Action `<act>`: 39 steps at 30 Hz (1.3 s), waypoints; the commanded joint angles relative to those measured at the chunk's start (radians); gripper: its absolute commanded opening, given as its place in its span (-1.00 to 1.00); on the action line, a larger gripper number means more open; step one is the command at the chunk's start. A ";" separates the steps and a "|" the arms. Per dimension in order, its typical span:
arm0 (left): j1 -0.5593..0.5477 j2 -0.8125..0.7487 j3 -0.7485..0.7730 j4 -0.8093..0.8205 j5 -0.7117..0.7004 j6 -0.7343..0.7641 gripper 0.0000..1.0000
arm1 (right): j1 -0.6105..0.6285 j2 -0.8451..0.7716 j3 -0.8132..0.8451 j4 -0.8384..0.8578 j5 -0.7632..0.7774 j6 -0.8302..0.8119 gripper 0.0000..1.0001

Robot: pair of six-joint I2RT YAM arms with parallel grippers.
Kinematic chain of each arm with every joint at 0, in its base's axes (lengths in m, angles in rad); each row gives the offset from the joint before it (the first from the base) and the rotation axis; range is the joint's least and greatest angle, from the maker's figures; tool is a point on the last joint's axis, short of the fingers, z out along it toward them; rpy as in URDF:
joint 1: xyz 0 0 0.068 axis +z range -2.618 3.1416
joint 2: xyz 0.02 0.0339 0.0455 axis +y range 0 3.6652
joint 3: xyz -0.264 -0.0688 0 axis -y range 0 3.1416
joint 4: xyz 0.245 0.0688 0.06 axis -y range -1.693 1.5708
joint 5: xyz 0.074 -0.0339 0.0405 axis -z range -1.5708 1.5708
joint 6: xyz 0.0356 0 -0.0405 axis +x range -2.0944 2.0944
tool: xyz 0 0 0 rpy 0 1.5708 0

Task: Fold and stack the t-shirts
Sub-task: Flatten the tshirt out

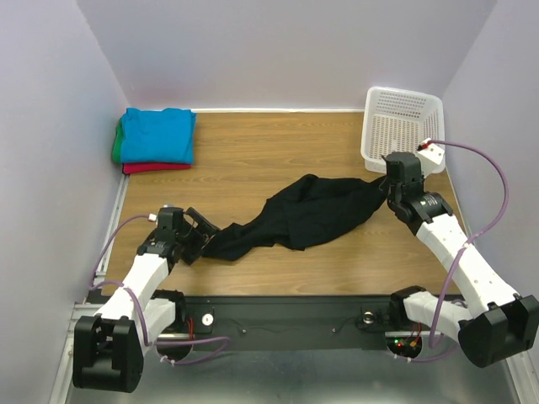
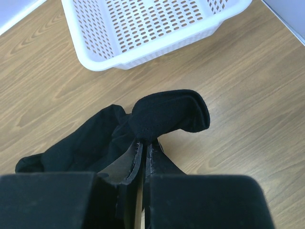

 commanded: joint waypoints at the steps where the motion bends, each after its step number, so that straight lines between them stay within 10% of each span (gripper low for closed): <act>1: -0.010 0.022 -0.023 -0.070 -0.060 -0.023 0.97 | -0.007 -0.025 -0.016 0.027 0.036 0.006 -0.99; 15: -0.033 0.023 0.266 -0.498 -0.270 -0.100 0.97 | -0.007 -0.022 -0.029 0.027 0.024 -0.003 -0.99; 33: -0.198 0.255 0.117 -0.190 -0.083 -0.246 0.95 | -0.007 -0.017 -0.030 0.027 0.021 -0.011 -0.99; 35: -0.209 0.273 0.132 -0.178 -0.114 -0.253 0.48 | -0.009 -0.016 -0.030 0.027 0.022 -0.011 -0.99; 37: -0.209 0.290 0.155 -0.179 -0.146 -0.266 -0.71 | -0.007 -0.017 -0.030 0.027 0.025 -0.011 -0.99; 39: -0.209 0.303 0.187 -0.225 -0.204 -0.270 -1.00 | -0.007 -0.020 -0.032 0.028 0.034 -0.011 -0.99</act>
